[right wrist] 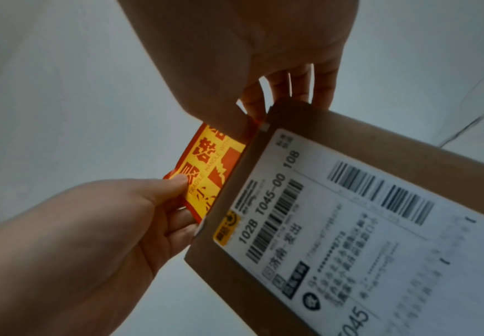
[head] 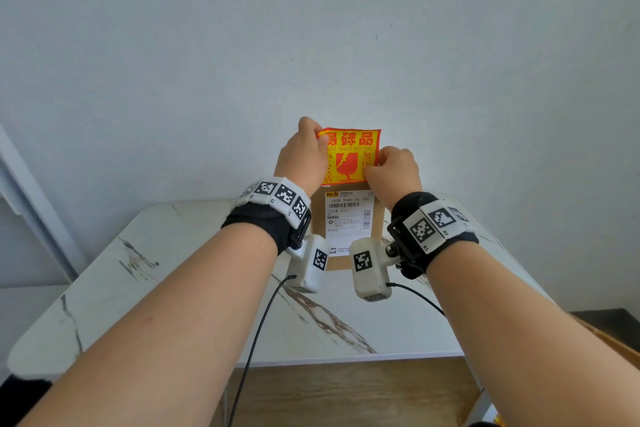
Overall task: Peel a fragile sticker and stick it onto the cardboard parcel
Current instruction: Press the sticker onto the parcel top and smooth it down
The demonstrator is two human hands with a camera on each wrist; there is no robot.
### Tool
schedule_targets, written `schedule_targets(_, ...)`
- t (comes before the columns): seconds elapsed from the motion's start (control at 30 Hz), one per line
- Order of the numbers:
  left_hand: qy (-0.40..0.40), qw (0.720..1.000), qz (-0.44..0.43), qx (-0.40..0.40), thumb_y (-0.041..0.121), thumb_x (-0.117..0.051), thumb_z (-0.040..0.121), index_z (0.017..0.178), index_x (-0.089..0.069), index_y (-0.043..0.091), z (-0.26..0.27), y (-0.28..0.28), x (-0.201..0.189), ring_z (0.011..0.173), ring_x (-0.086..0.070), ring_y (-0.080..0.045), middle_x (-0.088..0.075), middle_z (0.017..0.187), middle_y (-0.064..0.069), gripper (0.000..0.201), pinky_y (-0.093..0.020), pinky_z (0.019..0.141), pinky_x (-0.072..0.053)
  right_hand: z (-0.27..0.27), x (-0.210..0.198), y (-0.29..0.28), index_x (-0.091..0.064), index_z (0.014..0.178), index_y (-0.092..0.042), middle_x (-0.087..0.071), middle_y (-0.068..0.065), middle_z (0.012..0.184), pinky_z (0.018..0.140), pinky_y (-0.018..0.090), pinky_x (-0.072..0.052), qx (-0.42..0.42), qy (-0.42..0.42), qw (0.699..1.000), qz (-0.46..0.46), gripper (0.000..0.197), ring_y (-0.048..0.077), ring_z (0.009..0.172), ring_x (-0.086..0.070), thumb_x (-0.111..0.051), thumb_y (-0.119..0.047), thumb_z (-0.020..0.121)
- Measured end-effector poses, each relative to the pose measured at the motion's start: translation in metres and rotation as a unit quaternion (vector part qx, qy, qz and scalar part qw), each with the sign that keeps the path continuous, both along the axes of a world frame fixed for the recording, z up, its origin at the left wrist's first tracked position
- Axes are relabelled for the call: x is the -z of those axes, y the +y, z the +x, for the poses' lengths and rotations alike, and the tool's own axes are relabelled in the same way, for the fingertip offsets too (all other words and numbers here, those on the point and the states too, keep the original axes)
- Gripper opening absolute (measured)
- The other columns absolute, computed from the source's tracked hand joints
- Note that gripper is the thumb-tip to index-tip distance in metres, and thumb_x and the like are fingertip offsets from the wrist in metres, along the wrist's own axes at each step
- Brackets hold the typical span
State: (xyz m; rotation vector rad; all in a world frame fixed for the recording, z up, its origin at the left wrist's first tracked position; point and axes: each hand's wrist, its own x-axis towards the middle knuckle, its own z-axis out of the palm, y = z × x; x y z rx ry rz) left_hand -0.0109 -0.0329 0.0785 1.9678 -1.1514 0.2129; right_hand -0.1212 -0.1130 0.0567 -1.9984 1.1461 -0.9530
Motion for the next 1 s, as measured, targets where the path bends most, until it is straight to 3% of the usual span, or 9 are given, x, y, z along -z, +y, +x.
schedule_targets(0.2,-0.023,1.0,0.014,-0.014,0.027,-0.032,0.103,0.119,-0.044,0.007,-0.003,0.003,-0.001,0.096,-0.063,-0.034,-0.065,0.106,-0.013,0.029,-0.038,0.076,-0.047,-0.002,0.004,0.002,-0.06,0.098,-0.003,-0.064,0.015,0.105,0.084,0.045,-0.05,-0.013,0.018,0.997,-0.073,0.017,0.035,0.099,-0.058,-0.049,-0.014,0.093)
schedule_targets(0.33,0.0,1.0,0.0,-0.002,0.03,-0.027,0.103,0.116,-0.04,0.009,-0.004,0.002,-0.01,0.083,-0.067,-0.037,-0.059,0.088,-0.009,0.028,-0.046,0.075,-0.056,-0.003,-0.002,0.005,-0.047,0.105,-0.008,-0.063,0.016,0.098,0.065,0.037,-0.039,0.001,0.025,0.996,-0.083,0.013,0.035,0.082,-0.056,-0.039,-0.015,0.098)
schedule_targets(0.47,0.048,0.998,-0.022,0.028,0.033,-0.031,0.101,0.112,-0.041,0.017,-0.002,0.004,-0.009,0.07,-0.069,-0.034,-0.067,0.09,-0.013,0.021,-0.046,0.067,-0.059,-0.006,-0.006,0.008,-0.044,0.106,-0.009,-0.065,0.016,0.099,0.067,0.04,-0.047,-0.009,0.019,0.998,-0.067,0.013,0.036,0.085,-0.061,-0.036,-0.016,0.098)
schedule_targets(0.57,0.099,0.992,-0.047,0.065,0.032,-0.045,0.098,0.122,-0.043,0.028,-0.001,0.008,-0.005,0.061,-0.071,-0.024,-0.067,0.096,-0.005,0.025,-0.028,0.052,-0.059,-0.009,-0.007,0.011,-0.044,0.11,-0.01,-0.065,0.015,0.102,0.08,0.048,-0.053,-0.011,0.0,0.999,-0.047,0.018,0.038,0.091,-0.062,-0.035,-0.019,0.099)
schedule_targets(0.63,0.14,0.985,-0.06,0.083,0.024,-0.057,0.093,0.135,-0.037,0.034,-0.002,0.011,-0.004,0.06,-0.07,-0.017,-0.063,0.094,0.001,0.048,-0.015,0.048,-0.053,-0.01,-0.009,0.012,-0.045,0.111,-0.01,-0.063,0.011,0.1,0.082,0.047,-0.052,-0.008,-0.03,0.999,-0.03,0.018,0.034,0.09,-0.061,-0.034,-0.018,0.099)
schedule_targets(0.7,0.163,0.98,-0.082,0.085,0.018,-0.065,0.087,0.142,-0.034,0.034,0.001,0.012,-0.004,0.075,-0.07,-0.018,-0.068,0.093,-0.003,0.065,-0.018,0.066,-0.053,-0.012,-0.013,0.013,-0.046,0.111,-0.009,-0.06,0.008,0.099,0.079,0.044,-0.05,-0.007,-0.061,0.998,-0.019,0.019,0.029,0.087,-0.059,-0.033,-0.016,0.099)
schedule_targets(0.8,0.194,0.972,-0.101,0.087,0.014,-0.066,0.084,0.138,-0.041,0.025,0.001,0.014,-0.007,0.09,-0.07,-0.023,-0.072,0.095,-0.013,0.061,-0.031,0.087,-0.052,-0.013,-0.02,0.015,-0.048,0.115,-0.005,-0.058,0.006,0.097,0.076,0.04,-0.047,-0.029,-0.094,0.995,-0.002,0.023,0.026,0.085,-0.056,-0.034,-0.013,0.099)
schedule_targets(0.9,0.242,0.959,-0.114,0.097,0.009,-0.064,0.083,0.127,-0.05,0.018,-0.002,0.017,-0.015,0.09,-0.071,-0.028,-0.068,0.091,-0.013,0.047,-0.043,0.091,-0.056,-0.014,-0.025,0.015,-0.049,0.114,-0.007,-0.058,0.003,0.094,0.071,0.034,-0.046,-0.045,-0.121,0.992,0.01,0.02,0.022,0.083,-0.056,-0.039,-0.013,0.098)
schedule_targets(1.0,0.28,0.947,-0.121,0.098,0.007,-0.061,0.082,0.118,-0.052,0.016,-0.003,0.018,-0.02,0.089,-0.069,-0.031,-0.064,0.092,-0.011,0.038,-0.046,0.089,-0.056,-0.015,-0.025,0.017,-0.048,0.113,-0.012,-0.056,-0.006,0.081,0.061,0.028,-0.046,-0.046,-0.15,0.988,0.008,0.02,0.013,0.071,-0.057,-0.049,-0.011,0.093)
